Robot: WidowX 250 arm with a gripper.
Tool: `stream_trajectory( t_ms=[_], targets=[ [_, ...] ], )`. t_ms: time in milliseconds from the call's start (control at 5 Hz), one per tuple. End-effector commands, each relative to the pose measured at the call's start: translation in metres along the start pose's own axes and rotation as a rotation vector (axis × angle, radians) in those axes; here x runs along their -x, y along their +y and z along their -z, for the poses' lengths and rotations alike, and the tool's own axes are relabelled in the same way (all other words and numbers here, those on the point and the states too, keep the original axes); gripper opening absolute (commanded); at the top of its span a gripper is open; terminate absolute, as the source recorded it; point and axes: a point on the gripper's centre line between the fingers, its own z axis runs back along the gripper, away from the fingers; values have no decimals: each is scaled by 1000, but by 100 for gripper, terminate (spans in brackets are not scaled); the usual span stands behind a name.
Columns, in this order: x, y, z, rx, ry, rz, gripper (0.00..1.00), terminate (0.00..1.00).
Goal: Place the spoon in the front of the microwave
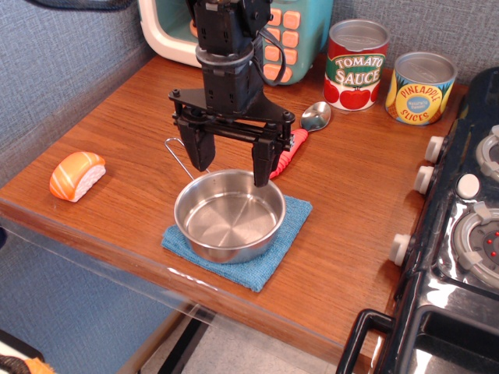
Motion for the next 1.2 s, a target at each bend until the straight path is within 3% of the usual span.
stream_trajectory(
  t_ms=[0, 600, 1000],
  targets=[
    [0, 0, 0, 0, 0, 0, 100, 0],
    [-97, -14, 19, -34, -29, -24, 100, 0],
    [-113, -20, 70, -66, 71, 34, 100, 0]
  ],
)
